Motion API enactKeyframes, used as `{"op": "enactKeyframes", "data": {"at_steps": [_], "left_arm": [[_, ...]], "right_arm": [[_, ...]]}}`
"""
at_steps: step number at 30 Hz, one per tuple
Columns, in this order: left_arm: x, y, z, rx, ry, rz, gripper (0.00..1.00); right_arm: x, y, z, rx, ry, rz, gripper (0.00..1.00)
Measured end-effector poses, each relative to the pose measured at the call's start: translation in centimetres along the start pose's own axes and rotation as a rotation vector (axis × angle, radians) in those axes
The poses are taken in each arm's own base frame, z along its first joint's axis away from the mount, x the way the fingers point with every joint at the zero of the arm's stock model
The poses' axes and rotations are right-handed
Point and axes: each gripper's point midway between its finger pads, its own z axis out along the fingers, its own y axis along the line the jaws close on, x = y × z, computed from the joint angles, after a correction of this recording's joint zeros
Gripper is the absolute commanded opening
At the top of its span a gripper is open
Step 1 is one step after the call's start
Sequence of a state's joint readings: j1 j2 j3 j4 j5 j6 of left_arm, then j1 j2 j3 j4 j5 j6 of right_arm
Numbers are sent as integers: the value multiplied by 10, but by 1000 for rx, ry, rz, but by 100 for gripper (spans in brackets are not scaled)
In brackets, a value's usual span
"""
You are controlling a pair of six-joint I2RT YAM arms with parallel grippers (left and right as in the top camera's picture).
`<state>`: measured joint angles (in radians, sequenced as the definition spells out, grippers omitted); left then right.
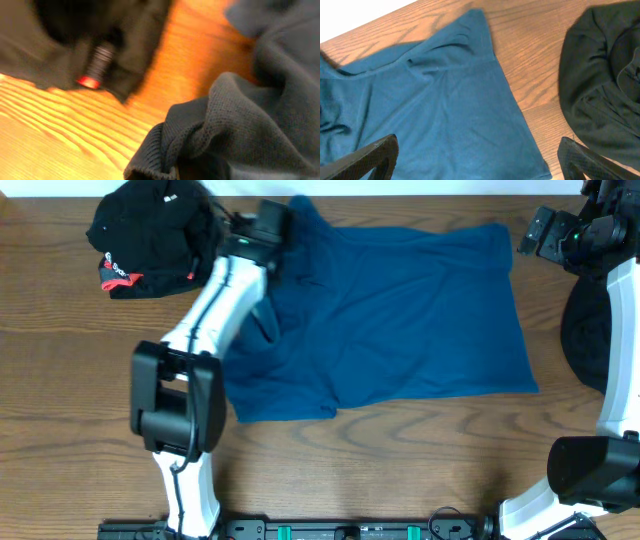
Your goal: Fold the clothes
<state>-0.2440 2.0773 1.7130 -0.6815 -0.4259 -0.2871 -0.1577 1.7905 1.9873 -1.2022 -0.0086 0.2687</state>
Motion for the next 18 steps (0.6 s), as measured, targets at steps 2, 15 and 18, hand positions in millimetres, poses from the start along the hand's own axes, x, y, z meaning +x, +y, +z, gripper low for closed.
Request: {"op": "enactKeyframes", "data": {"at_steps": [2,15,18], "left_arm": [[-6,18,8,-20,0,-2,6],[-17,84,31,-108,24,93,95],[-8,81,24,-110,56,117,97]], "right_arm": [[0,0,0,0,1,0,99],[7,3,0,1,26,-8,99],[12,5,0,2,42,-14,99]]}}
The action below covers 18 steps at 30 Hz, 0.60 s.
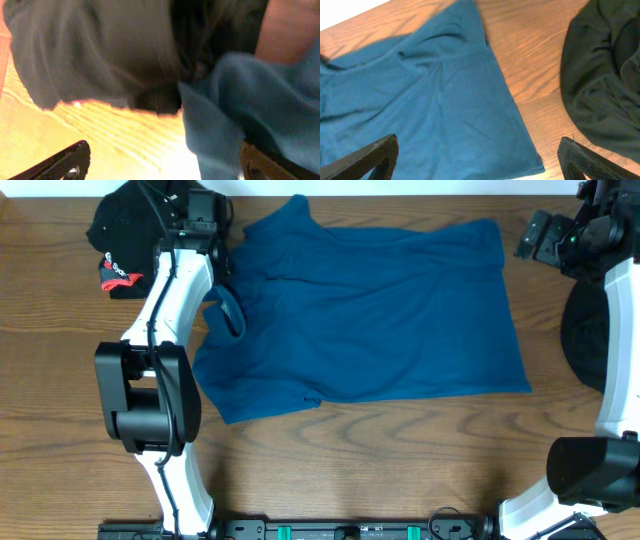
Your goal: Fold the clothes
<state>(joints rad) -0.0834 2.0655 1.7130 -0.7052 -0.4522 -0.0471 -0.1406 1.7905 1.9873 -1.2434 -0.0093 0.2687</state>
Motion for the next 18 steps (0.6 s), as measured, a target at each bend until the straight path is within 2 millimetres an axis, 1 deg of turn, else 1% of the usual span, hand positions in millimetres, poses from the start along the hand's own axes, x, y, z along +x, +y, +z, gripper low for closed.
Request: {"op": "enactKeyframes", "data": {"at_steps": [2,5,6,8,10,12,14,16,17,18], "left_arm": [[10,-3,-17,14,31,14,98],[31,-6,-60,74,92,4,100],[37,-7,-72,95,106,-5,99],[50,-8,-103,151,132,-32,99],[61,-7,-124,194,162,-55,99],[73,-7,-136,229,206,-69,99],[85,-9,-141,246,255,-70,99],[97,-13,-145,262,305,-63,99],[103,-17,-146,279,332,-62,100],[106,-19,-147,286,344,-60,96]], "right_arm": [[7,2,0,2,25,-8,99],[23,1,-1,15,90,-14,99],[28,-1,-1,20,111,-13,99],[40,-4,-3,35,160,-11,99],[49,-7,-5,45,194,-6,99],[60,-9,-7,58,239,-3,97],[67,-10,-8,65,269,-5,95],[75,-9,-6,69,294,-13,88],[82,-7,-2,71,314,-22,85],[85,-5,1,72,322,-27,81]]}}
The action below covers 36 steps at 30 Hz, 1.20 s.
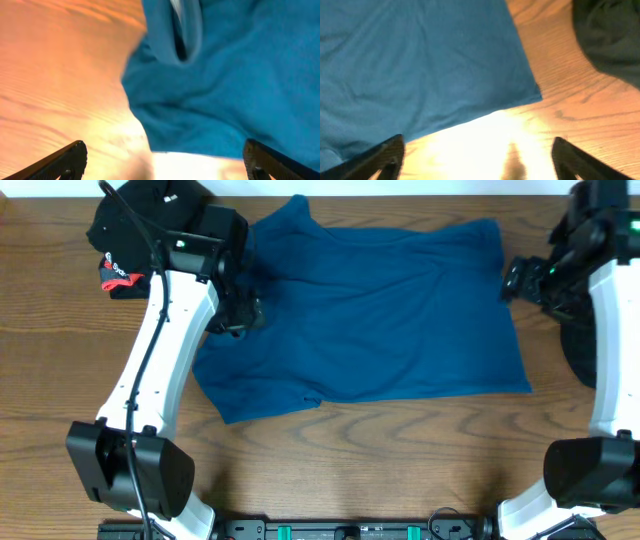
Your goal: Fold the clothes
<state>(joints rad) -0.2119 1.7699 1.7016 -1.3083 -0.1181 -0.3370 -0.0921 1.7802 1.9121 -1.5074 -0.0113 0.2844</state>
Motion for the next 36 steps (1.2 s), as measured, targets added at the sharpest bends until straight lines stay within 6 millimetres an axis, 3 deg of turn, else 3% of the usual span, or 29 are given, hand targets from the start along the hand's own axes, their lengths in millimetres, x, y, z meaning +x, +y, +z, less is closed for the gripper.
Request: {"op": "enactKeyframes", "data": {"at_steps": [2,5,9,12,16,22,27,36], "left_arm": [[10,-8,8,28,41,5,93],[30,-17,25,53,115,12,69],[62,-28,46,90,227,25,32],[79,-34,62,103,276,34,14],[95,-42,85,133,302,45,8],[97,-49,109,166,274,42,8],[98,-52,118,177,264,41,7],[91,-53,127,195,227,27,6]], "right_arm": [[5,7,16,-1,19,-21,70],[11,23,45,-26,36,-63,31],[28,38,72,-56,83,-99,13],[39,43,88,-64,113,-112,1],[50,43,107,-67,137,-108,1],[61,40,137,-73,145,-107,1],[70,37,157,-75,146,-107,1],[75,35,174,-81,130,-106,1]]}}
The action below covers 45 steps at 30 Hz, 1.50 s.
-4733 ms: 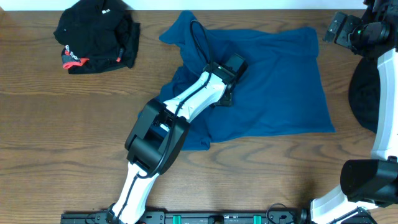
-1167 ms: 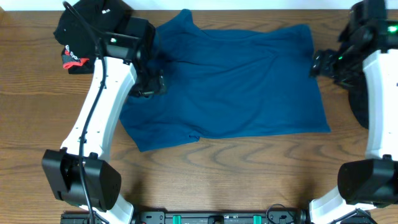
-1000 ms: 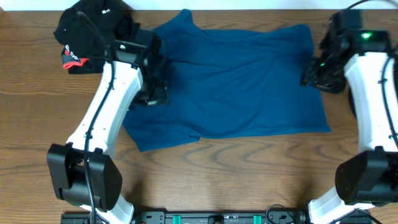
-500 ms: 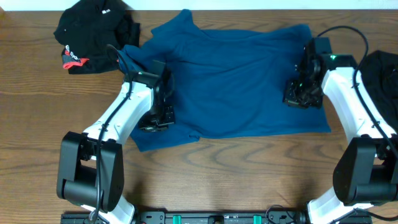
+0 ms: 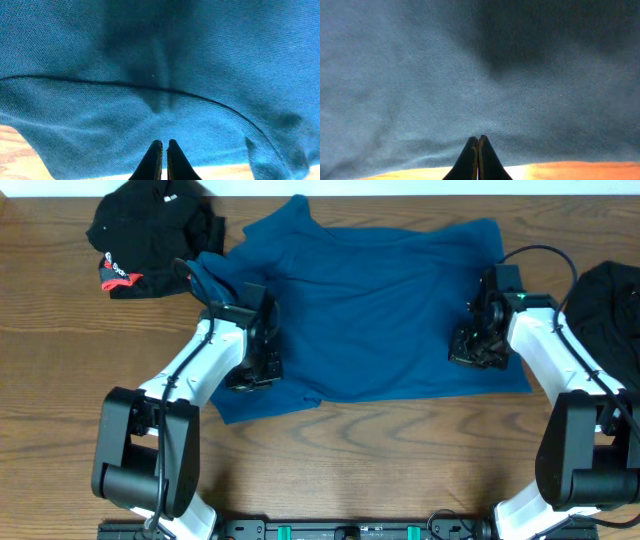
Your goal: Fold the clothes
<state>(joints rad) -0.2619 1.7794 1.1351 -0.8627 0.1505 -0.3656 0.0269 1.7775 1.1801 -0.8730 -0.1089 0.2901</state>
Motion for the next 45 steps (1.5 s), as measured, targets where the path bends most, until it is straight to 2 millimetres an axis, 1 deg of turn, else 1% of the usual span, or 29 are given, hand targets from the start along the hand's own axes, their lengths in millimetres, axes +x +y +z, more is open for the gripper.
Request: {"op": "enactKeyframes", "data": {"at_steps": [4,8,16,23,30,33,41,45], "left_arm": [[3,12,10,-5,12,-30,6],[7,19,18,-8,22,-47,6],[4,19,21,-1,4,-46,6],[17,24,31,-28,87,-56,6],[21,23,32,-24,133,-67,6],[31,25,32,-32,182,-72,6],[79,41,32,-106,389,-100,6],[95,47,30,-136,456,-108,6]], "right_arm": [[6,-3,8,3,9,14,1],[13,-6,15,8,23,23,1],[21,-8,20,14,42,37,1],[29,-12,26,24,64,63,2],[44,-27,34,79,95,105,1],[48,-34,35,91,108,132,1],[52,-55,32,110,135,226,1],[56,-70,29,119,157,295,1]]}}
